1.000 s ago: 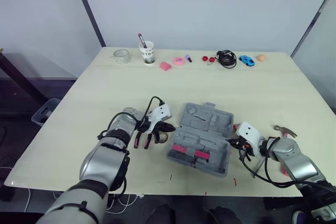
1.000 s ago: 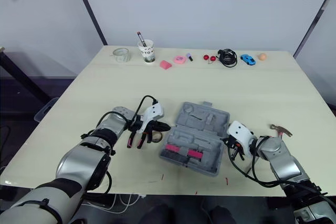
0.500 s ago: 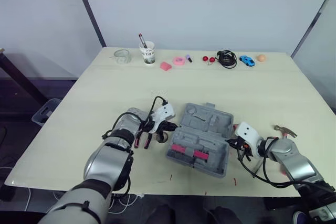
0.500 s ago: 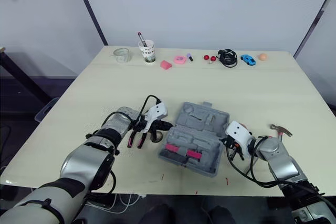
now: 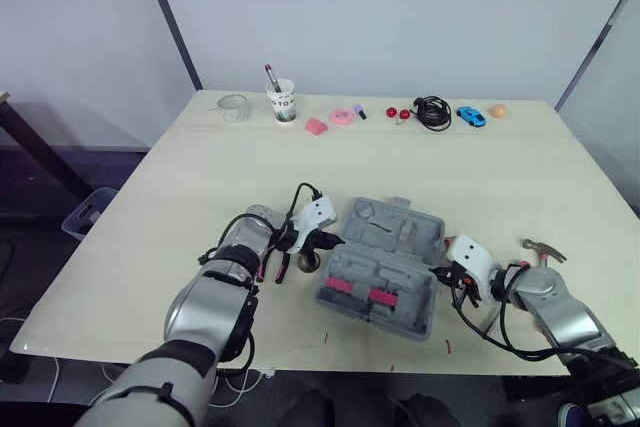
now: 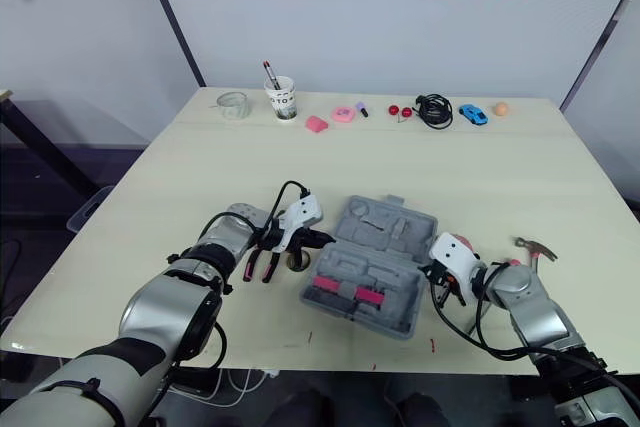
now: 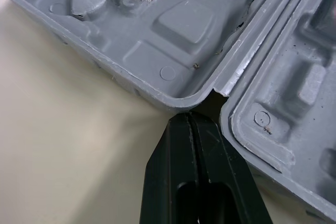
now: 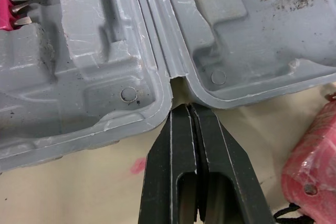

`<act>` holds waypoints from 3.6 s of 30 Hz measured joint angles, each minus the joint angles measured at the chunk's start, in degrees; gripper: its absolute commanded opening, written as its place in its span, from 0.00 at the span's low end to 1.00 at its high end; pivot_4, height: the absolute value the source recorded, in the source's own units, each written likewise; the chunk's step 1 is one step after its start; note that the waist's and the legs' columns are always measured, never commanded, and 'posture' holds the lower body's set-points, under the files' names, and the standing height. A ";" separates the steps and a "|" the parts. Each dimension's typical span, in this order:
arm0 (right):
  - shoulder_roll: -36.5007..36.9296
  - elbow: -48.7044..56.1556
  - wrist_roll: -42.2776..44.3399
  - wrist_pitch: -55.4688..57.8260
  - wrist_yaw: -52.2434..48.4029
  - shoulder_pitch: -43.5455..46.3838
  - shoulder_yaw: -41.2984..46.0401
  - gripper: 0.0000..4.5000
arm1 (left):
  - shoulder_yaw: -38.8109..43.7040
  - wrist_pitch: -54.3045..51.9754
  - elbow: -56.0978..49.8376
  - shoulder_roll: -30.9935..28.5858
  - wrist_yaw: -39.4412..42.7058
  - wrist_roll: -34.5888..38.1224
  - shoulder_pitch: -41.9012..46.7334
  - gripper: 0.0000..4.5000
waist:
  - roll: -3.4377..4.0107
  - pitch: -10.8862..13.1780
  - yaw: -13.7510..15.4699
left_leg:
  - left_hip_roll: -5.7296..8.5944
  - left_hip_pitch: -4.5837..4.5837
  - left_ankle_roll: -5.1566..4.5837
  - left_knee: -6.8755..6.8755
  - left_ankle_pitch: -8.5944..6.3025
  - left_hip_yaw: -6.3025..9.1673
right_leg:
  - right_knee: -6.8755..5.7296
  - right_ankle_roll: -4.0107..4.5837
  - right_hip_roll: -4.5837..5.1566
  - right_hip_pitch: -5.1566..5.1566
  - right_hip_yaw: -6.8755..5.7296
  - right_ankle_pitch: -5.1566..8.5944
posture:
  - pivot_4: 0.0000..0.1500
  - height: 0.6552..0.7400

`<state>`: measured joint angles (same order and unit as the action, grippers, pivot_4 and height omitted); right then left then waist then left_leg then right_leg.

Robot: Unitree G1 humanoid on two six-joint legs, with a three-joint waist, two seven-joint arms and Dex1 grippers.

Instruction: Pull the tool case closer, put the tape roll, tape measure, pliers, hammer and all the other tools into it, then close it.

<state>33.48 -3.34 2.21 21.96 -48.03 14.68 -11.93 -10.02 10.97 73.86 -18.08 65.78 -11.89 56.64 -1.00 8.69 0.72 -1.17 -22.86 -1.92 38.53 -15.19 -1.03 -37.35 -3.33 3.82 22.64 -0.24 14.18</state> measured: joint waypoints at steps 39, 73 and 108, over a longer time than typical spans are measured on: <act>3.86 3.74 -1.30 -0.58 -6.55 -1.44 -2.73 0.00 | -6.75 -23.55 -44.27 -9.51 16.74 2.48 -20.31 0.01 | 0.01 -0.01 -1.47 | -0.04 0.14 0.00 -0.01 0.00 0.17 | -0.16 0.01 0.00 0.05 0.18 0.01 | 1.00 1.00; 5.25 9.63 -1.61 2.98 -7.65 -4.50 -3.44 0.00 | -9.23 -30.08 -56.55 -13.82 14.88 7.63 -27.52 0.01 | 0.02 -0.01 -1.29 | -0.04 0.16 0.00 -0.01 0.00 0.15 | -0.18 0.02 0.00 0.05 0.20 0.02 | 1.00 1.00; 6.76 13.59 -0.55 6.66 -9.27 -6.88 -3.46 0.00 | -12.04 -29.36 -58.09 -15.55 16.97 8.83 -28.01 0.01 | 0.01 -0.01 -1.27 | -0.04 0.16 0.00 -0.01 0.00 0.16 | -0.17 0.02 0.00 0.05 0.21 0.03 | 1.00 1.00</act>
<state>40.24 10.24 1.66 28.62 -57.30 7.80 -15.39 -22.06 -18.39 15.77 -33.63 82.75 -3.06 28.63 -0.99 8.68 -0.55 -1.21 -22.70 -1.92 38.52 -15.20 -0.87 -37.52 -3.32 3.83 22.69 -0.04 14.21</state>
